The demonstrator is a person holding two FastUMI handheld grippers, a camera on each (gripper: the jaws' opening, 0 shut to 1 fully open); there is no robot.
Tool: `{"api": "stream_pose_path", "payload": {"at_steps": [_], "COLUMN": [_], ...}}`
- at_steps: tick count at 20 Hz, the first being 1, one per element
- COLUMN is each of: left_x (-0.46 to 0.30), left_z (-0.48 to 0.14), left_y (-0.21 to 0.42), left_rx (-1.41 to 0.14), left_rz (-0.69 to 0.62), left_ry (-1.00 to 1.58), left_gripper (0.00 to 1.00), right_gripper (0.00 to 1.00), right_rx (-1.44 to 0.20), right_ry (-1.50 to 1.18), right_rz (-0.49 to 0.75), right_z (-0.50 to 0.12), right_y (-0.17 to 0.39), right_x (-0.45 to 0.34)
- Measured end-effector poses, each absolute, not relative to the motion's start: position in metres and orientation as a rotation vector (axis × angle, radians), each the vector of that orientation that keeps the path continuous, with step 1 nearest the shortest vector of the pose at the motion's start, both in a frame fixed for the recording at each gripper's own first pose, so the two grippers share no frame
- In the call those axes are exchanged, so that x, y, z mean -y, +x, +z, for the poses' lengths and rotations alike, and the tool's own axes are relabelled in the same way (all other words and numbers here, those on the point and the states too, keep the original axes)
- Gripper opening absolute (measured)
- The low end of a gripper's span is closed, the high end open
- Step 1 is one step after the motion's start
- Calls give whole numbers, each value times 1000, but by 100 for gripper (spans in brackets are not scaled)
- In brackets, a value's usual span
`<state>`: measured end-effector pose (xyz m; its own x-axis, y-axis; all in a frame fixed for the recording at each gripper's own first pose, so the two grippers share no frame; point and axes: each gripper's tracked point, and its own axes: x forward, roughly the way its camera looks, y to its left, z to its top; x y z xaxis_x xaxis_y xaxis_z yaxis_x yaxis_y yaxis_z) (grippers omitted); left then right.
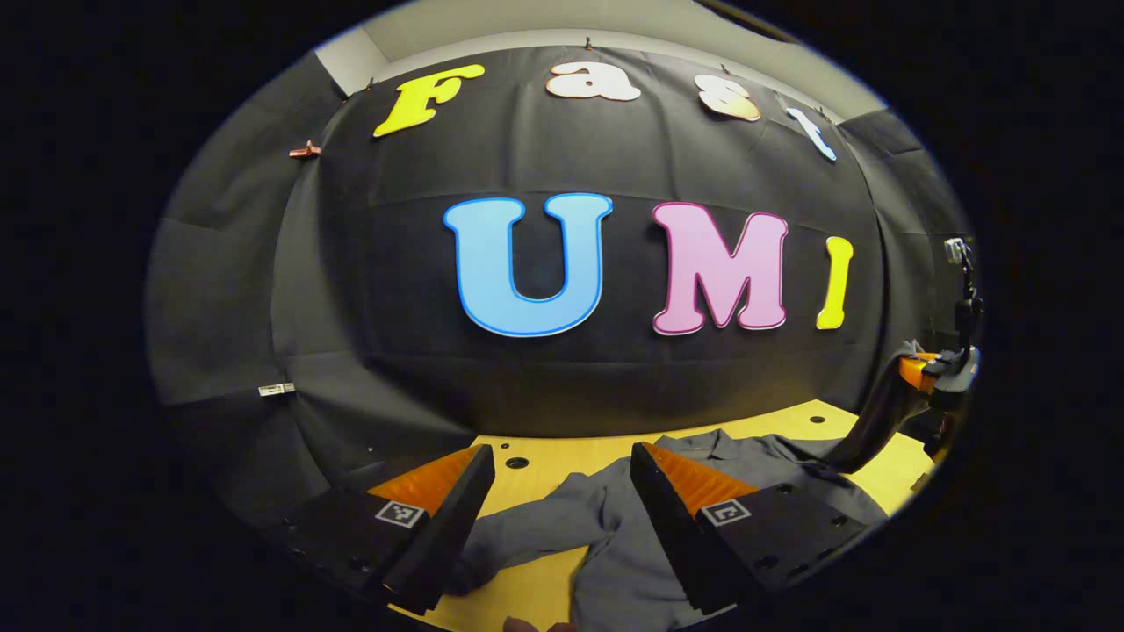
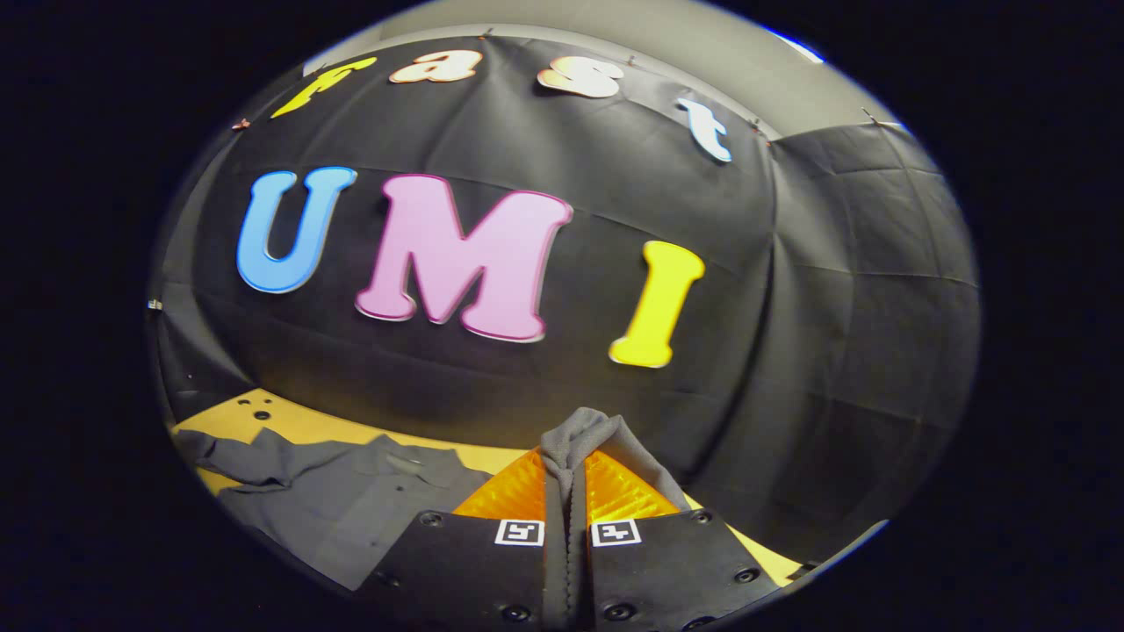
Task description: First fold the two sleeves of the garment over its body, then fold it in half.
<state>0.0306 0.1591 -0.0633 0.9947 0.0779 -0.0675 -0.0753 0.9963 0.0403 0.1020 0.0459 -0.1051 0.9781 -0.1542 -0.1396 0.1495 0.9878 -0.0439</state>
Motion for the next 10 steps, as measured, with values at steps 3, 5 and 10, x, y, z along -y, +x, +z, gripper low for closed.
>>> {"api": "stream_pose_path", "payload": {"at_steps": [3, 5, 10], "left_x": [-195, -217, -266], "left_z": [-80, -96, -157], "left_y": [35, 37, 41], "left_rx": [-90, -112, -220], "left_rz": [96, 106, 145], "left_ry": [33, 30, -36], "left_gripper": [98, 98, 99], "right_gripper": [5, 5, 5], "right_rx": [-158, -177, -273], "right_ry": [-30, -22, 1], "right_rz": [-69, -20, 89], "right_z": [-111, -121, -167], "right_y": [123, 134, 156], "right_x": [-112, -151, -235]}}
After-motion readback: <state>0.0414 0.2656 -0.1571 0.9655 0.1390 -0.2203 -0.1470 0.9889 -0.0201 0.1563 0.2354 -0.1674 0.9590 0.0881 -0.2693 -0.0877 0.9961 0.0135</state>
